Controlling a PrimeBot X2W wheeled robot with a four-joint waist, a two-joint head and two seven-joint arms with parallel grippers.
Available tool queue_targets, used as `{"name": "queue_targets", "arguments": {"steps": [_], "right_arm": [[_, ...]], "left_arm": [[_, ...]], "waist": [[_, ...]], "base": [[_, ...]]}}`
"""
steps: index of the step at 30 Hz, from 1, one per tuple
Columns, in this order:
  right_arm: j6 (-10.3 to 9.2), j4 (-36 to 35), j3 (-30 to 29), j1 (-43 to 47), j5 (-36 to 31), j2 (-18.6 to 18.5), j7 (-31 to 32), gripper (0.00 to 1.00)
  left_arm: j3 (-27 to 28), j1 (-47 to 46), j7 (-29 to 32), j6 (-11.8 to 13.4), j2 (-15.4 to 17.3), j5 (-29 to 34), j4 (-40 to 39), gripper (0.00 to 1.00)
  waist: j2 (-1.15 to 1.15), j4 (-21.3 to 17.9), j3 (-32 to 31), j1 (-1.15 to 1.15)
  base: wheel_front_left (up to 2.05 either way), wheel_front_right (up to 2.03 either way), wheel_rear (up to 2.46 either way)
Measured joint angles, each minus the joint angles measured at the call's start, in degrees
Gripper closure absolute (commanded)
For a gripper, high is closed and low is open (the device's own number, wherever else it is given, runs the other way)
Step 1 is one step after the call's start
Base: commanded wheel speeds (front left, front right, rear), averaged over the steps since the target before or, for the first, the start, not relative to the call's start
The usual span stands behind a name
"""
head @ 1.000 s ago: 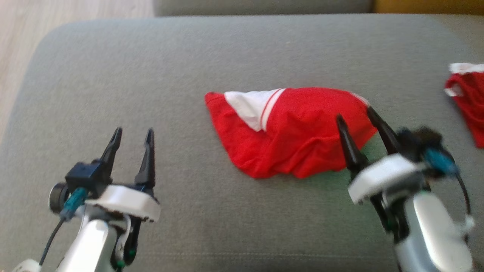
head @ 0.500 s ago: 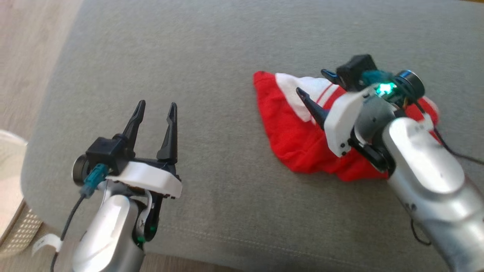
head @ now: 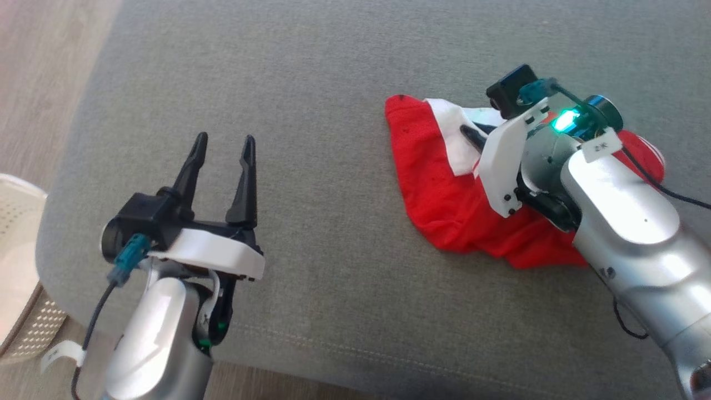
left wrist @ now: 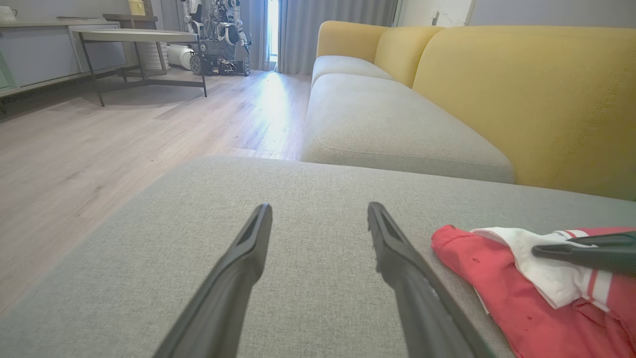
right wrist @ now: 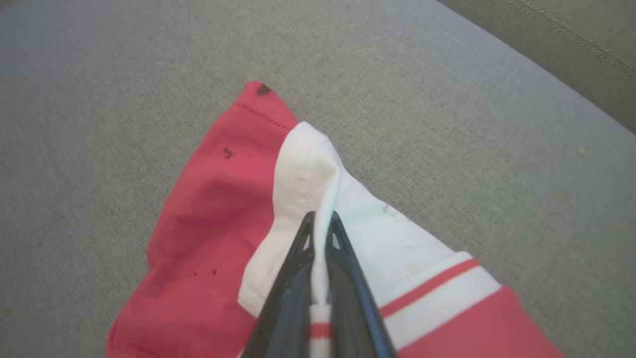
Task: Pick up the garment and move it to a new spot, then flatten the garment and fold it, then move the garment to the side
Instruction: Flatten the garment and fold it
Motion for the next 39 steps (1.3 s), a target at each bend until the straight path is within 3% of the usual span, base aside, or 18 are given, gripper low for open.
{"name": "queue_targets", "arguments": {"steps": [7,14,21,25,28,29,30,31,39], "right_arm": [[0.0,-2.9,-5.7,0.3,1.9,0.3,-9.7,1.0],[0.0,-10.3,-20.1,9.6,1.2,1.5,-17.7,1.0],[0.0,-19.0,-37.9,28.6,-2.9,9.0,-22.4,1.0],[0.0,-23.4,-43.7,38.2,-5.9,13.8,-22.8,1.0],[0.0,-25.7,-47.1,42.0,-7.0,15.2,-22.8,1.0],[0.0,-26.2,-47.9,42.5,-7.0,15.4,-22.8,0.71],[0.0,-26.7,-48.2,42.8,-7.1,15.5,-22.8,0.24],[0.0,-27.3,-48.5,43.0,-7.1,15.6,-22.8,0.0],[0.0,-30.9,-49.8,43.8,-7.0,16.1,-30.2,0.0]], "left_arm": [[2.7,0.2,-0.1,-0.4,0.0,1.5,-0.3,0.0],[3.8,0.6,-0.2,-0.8,0.2,2.6,-0.4,0.0],[5.1,2.2,-0.2,-0.8,0.7,3.1,-0.6,0.0],[5.2,2.5,-0.2,-0.8,1.2,3.1,-1.0,0.0],[5.2,2.5,-0.2,-0.8,1.6,3.1,-1.2,0.0],[5.2,2.5,-0.2,-0.8,1.7,3.1,-1.3,0.0],[5.2,2.5,-0.2,-0.8,1.9,3.1,-1.4,0.0],[5.2,2.5,-0.2,-0.8,2.1,3.1,-1.6,0.0],[5.1,2.5,0.1,-0.8,2.6,3.1,-1.8,0.0]], "waist": [[0.0,-2.5,-0.4,0.0],[0.0,-5.8,-1.3,0.0],[0.0,-9.2,-2.4,0.0],[0.0,-11.1,-2.4,0.0],[0.0,-12.1,-2.1,0.0],[0.0,-12.4,-2.0,0.0],[0.0,-12.7,-1.9,0.0],[0.0,-12.9,-1.8,0.0],[0.0,-13.8,-2.2,0.0]], "base": [[0.0,0.0,0.0],[0.0,0.0,0.0],[0.0,0.0,0.0],[0.0,0.0,0.0],[0.0,0.0,0.0],[0.0,0.0,0.0],[0.0,0.0,0.0],[0.0,0.0,0.0],[0.0,0.0,0.0]]}}
